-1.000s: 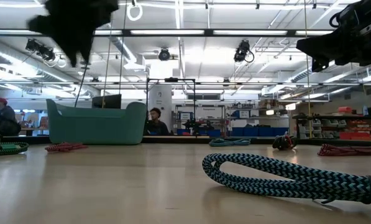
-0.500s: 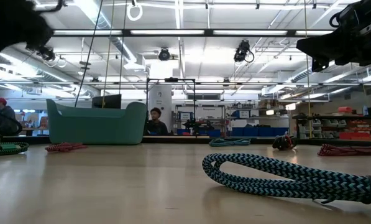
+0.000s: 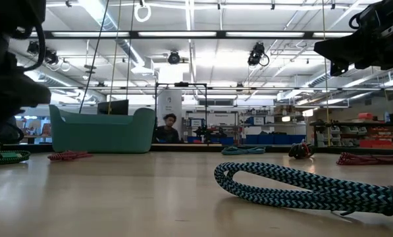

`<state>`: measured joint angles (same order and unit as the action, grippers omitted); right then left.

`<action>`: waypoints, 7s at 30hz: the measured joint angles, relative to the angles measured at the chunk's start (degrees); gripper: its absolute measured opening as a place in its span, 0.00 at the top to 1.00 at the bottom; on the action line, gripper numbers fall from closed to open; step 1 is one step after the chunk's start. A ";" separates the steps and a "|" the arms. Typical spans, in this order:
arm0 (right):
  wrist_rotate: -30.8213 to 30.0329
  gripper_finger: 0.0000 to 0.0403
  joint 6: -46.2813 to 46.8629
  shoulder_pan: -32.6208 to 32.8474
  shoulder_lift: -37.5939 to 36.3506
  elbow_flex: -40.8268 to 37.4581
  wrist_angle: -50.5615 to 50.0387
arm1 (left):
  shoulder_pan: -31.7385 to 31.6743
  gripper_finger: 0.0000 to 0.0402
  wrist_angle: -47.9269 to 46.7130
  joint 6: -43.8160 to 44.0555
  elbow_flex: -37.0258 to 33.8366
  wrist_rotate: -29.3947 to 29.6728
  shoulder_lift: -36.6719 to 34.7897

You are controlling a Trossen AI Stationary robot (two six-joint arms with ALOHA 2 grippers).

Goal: Pick and place USB-C Cables
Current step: Put the green charger cable into the green bin, then put the purple charger cable into the green bin

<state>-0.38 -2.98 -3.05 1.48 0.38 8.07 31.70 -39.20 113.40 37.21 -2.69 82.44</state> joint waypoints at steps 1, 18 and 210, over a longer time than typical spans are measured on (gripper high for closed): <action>-0.01 0.93 -0.01 -0.02 0.00 0.00 -0.01 | 0.00 0.54 0.87 -0.02 -0.66 0.08 -0.22; -0.01 0.93 -0.01 -0.01 0.00 0.00 -0.02 | -1.24 0.92 2.56 -5.72 1.31 10.45 -4.98; -20.73 0.96 34.27 17.52 74.87 32.04 17.44 | -31.79 0.60 63.06 -83.35 -10.24 10.34 -15.30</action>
<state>-21.10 31.29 14.47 76.35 32.42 25.51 -0.09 23.86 30.05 26.97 7.65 67.13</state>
